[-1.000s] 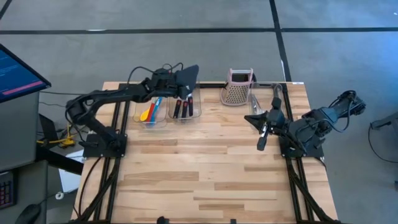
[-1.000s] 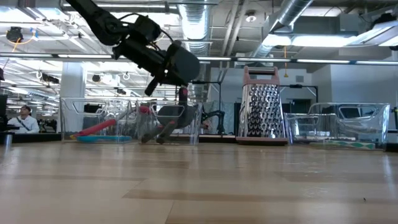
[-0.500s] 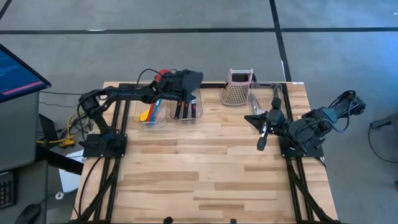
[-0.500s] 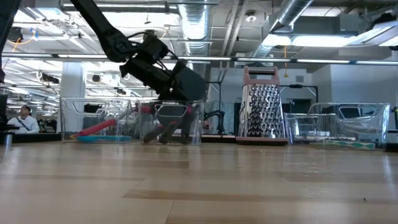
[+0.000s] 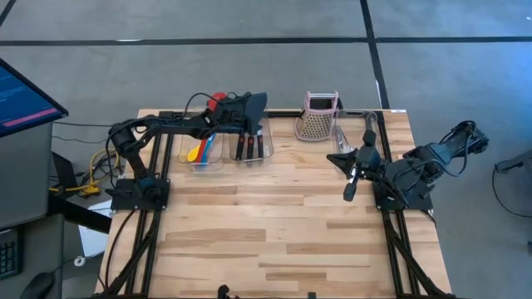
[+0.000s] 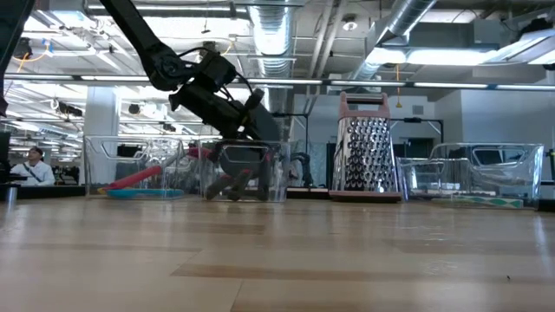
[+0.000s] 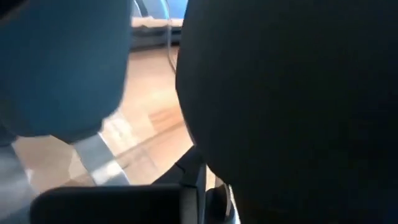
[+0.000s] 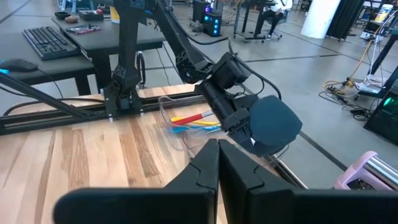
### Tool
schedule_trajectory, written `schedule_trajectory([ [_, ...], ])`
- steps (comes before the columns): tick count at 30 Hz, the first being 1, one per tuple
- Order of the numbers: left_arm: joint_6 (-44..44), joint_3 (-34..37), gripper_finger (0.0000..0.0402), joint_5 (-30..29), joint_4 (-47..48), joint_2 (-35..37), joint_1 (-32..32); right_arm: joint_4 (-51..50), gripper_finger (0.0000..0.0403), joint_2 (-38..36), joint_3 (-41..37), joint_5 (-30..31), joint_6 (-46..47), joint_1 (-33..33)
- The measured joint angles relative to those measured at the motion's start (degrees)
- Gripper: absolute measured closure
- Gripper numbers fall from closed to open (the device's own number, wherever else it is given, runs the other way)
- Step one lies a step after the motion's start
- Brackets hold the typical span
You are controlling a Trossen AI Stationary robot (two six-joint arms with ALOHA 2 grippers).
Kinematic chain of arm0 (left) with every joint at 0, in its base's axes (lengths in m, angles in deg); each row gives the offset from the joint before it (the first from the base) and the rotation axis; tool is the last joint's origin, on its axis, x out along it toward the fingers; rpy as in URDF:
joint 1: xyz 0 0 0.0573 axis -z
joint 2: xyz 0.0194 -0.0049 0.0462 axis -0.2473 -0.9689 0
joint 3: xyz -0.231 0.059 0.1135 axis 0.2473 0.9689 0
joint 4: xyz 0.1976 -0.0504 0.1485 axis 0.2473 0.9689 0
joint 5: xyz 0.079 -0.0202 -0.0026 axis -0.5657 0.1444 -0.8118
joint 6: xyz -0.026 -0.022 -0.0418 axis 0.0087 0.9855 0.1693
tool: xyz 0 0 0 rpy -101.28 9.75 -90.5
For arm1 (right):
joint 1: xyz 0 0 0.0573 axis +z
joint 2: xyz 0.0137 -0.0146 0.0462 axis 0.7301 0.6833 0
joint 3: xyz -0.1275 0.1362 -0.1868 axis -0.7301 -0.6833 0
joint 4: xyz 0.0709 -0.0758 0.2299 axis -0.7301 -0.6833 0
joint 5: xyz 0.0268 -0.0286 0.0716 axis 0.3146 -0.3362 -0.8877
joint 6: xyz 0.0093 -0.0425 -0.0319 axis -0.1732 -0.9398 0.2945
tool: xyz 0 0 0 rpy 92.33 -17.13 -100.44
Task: Pick & Place Kitchen Items
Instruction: Put the black spatula into the middle transparent bin, then return to Home Position
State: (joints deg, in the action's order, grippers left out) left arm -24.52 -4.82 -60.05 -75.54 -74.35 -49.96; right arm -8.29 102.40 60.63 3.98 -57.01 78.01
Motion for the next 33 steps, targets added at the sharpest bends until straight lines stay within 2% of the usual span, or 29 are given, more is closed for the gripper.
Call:
schedule_trajectory([
  [9, -1.8, 0.0, 0.0278, 0.0, -0.7, 1.5, -0.2, 0.0, 0.0401, 0.0, 0.0, 0.0, 0.0, 0.0],
  [15, -6.8, 0.0, 0.0255, -1.0, -0.5, 7.1, -1.6, -0.1, 0.0401, 0.0, 0.0, -0.2, 0.0, 0.0],
  [19, -9.4, 0.0, 0.0257, -2.7, -0.4, 13.0, -3.1, -0.1, 0.0401, 0.0, 0.0, -0.2, 0.0, 0.0],
  [26, -13.7, 0.0, 0.0274, -2.4, -0.5, 24.7, -3.2, -0.1, 0.0401, 0.0, 0.0, -0.2, 0.0, 0.0],
  [33, -20.0, 0.0, 0.0330, 2.2, -0.5, 34.1, 2.6, 0.0, 0.0401, 0.0, 0.0, -0.2, 0.0, 0.0],
])
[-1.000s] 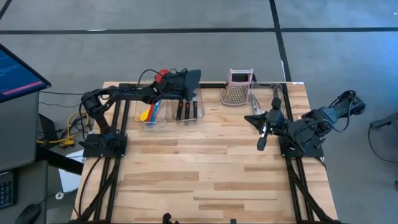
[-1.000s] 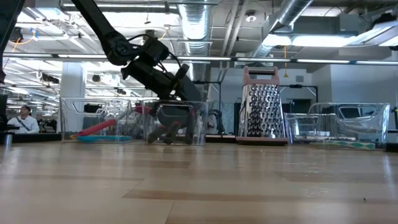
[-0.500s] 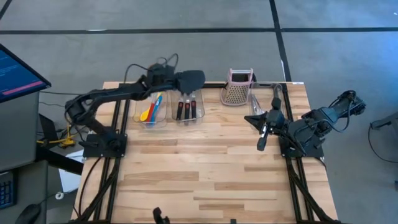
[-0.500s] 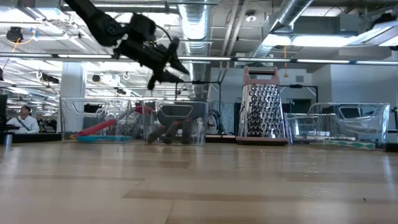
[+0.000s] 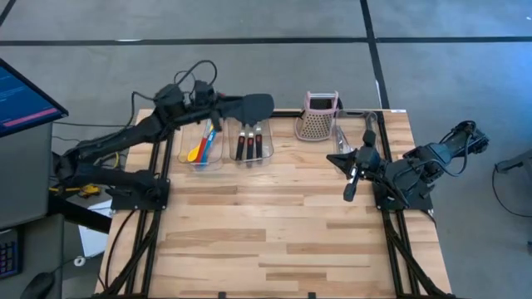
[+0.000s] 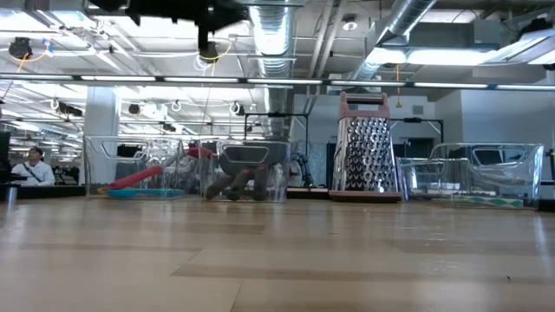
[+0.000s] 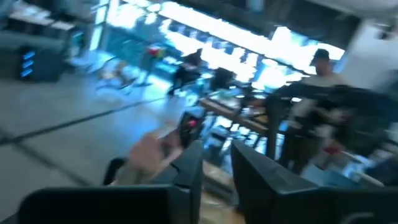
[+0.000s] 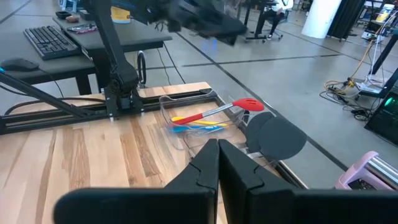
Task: Pick & Place Kitchen Items
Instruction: Return to Home Position
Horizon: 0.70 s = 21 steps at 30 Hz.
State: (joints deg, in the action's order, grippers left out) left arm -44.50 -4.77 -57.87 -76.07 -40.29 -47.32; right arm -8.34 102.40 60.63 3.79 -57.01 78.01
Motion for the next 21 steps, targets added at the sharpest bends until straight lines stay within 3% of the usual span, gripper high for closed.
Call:
schedule_trajectory([
  [5, -4.0, 0.0, 0.0391, -0.5, 0.0, 4.1, 8.6, 0.7, 0.0401, 0.0, 0.0, -0.2, -0.5, -0.1],
  [7, -6.7, 0.0, 0.0397, -2.4, 0.0, 5.1, 12.9, 1.5, 0.0401, 0.0, 0.0, -1.2, -0.6, -0.6],
  [13, -11.5, 0.0, 0.0400, -6.3, 0.1, 7.4, 22.5, 6.7, 0.0402, 0.0, 0.0, -14.6, -4.9, -4.8],
  [17, -11.7, 0.0, 0.0400, -6.8, 1.9, 8.8, 24.3, 9.0, 0.0402, -0.3, 0.0, -17.9, -8.9, -8.5],
  [21, -13.3, 0.0, 0.0400, -7.8, 9.1, 10.9, 24.8, 9.5, 0.0403, -2.8, 0.0, -25.8, -9.2, -13.1],
])
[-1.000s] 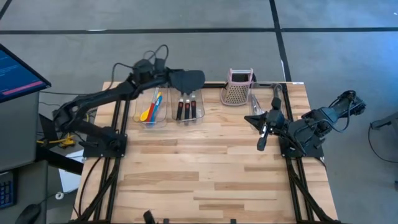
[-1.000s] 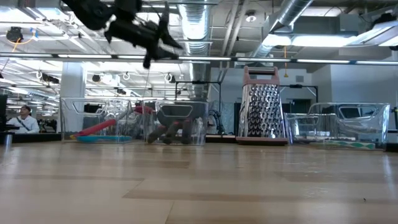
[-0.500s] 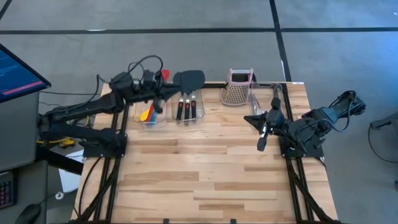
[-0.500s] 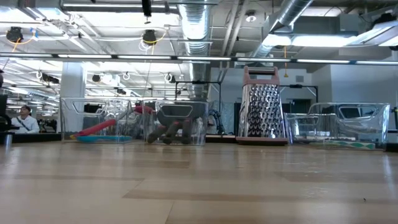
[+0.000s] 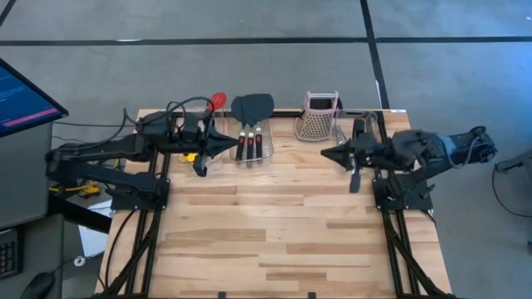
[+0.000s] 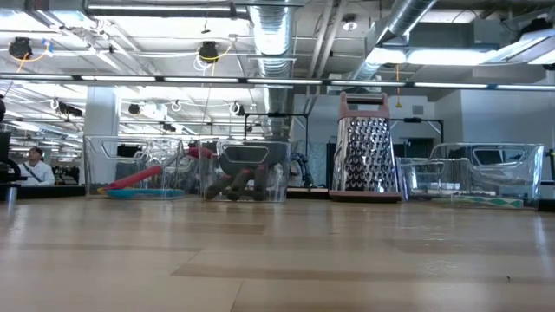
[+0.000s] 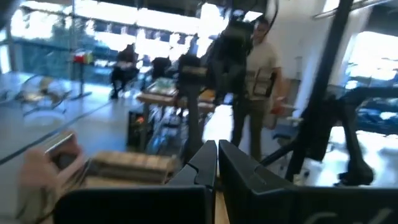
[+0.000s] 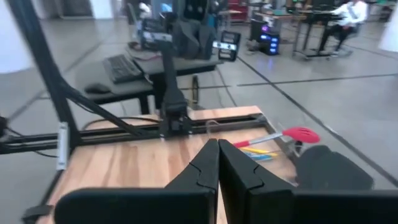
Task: Pick & Place Kitchen Items
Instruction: Return to Home Position
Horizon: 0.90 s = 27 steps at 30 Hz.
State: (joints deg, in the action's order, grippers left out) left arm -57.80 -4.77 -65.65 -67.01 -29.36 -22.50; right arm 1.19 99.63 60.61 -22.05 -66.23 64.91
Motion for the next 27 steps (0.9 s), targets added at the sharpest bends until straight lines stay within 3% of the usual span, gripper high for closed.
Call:
schedule_trajectory([
  [5, -0.5, 0.0, 0.0400, -6.9, 5.2, 2.6, 0.5, -0.2, 0.0403, -2.4, 0.0, -8.6, -0.1, -6.4],
  [10, -4.4, 0.0, 0.0400, -7.4, 5.8, 4.8, 0.5, -0.9, 0.0403, -2.6, 0.0, -12.9, -1.1, -12.1],
  [17, -8.1, 0.0, 0.0400, -10.7, 13.7, 12.3, 0.5, -5.2, 0.0403, -6.9, -0.1, -13.1, -1.8, -14.7],
  [22, -9.2, 0.0, 0.0400, -12.3, 21.2, 19.3, 0.5, -4.7, 0.0403, -14.2, -4.2, -10.6, -1.9, -14.7],
  [27, -10.5, 3.0, 0.0400, -15.3, 21.7, 25.6, 0.5, -3.8, 0.0403, -22.5, -9.9, -9.0, -1.3, -14.7],
])
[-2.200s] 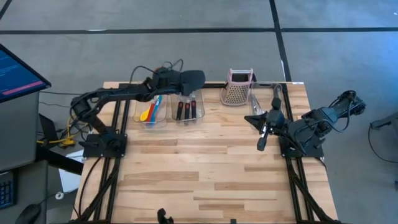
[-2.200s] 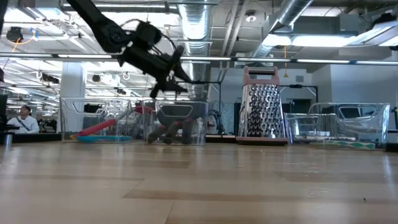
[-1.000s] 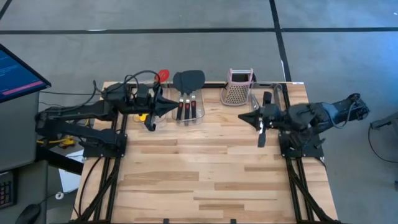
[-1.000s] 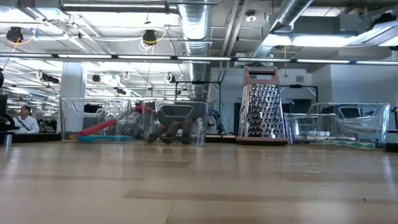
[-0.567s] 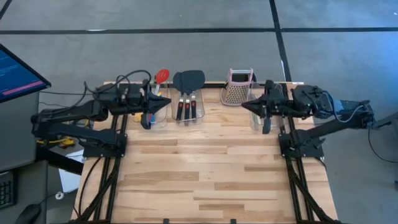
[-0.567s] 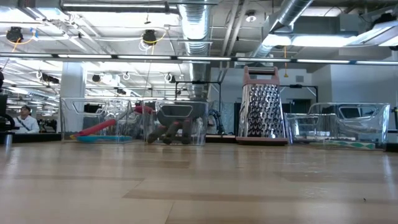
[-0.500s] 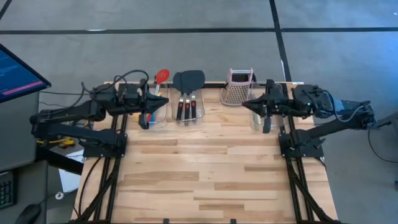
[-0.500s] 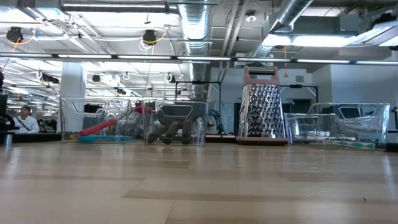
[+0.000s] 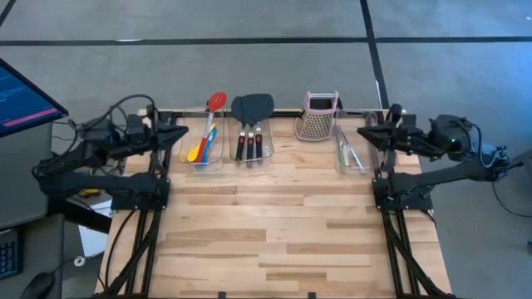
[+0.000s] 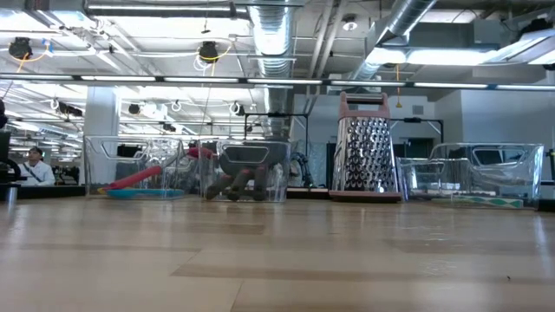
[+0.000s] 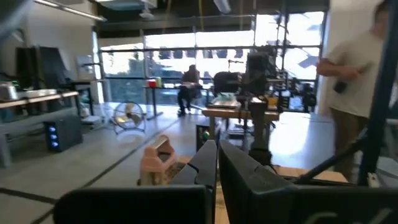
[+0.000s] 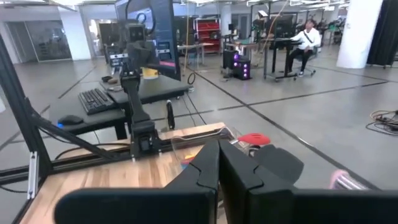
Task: Pick & Place Kitchen Items
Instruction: Return to Home Position
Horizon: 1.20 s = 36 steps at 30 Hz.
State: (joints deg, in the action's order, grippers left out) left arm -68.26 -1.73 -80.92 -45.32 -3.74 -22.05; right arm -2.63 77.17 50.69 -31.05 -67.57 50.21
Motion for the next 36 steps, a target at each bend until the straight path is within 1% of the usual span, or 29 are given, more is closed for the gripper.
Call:
schedule_trajectory([
  [7, 0.0, 7.1, 0.0400, -2.8, 0.3, 8.1, 0.0, 0.4, 0.0403, -7.9, -5.4, 0.9, 1.0, 0.0],
  [12, 0.5, 11.6, 0.0400, -5.1, 0.0, 13.7, 0.0, 0.3, 0.0403, -12.1, -6.4, 0.9, 1.1, 0.0],
  [16, 1.8, 15.1, 0.0400, -9.1, -0.1, 19.0, 0.0, 0.4, 0.0403, -15.5, -6.8, 0.8, 1.1, 0.0],
  [23, 3.8, 19.9, 0.0400, -9.4, -0.2, 28.9, 0.0, 0.7, 0.0403, -22.0, -11.0, 0.8, 1.4, 0.0],
  [29, 4.1, 20.6, 0.0400, -9.4, -0.6, 28.3, 0.0, 2.6, 0.0403, -28.3, -16.0, 0.8, 1.5, 0.0],
  [32, 6.0, 21.4, 0.0400, -9.4, -0.1, 28.5, 0.0, 3.6, 0.0403, -31.9, -18.6, 0.8, 1.6, 0.0],
  [36, 7.6, 21.7, 0.0400, -9.4, -0.2, 28.9, 0.0, 3.1, 0.0403, -31.8, -19.6, 0.8, 1.4, 0.0],
])
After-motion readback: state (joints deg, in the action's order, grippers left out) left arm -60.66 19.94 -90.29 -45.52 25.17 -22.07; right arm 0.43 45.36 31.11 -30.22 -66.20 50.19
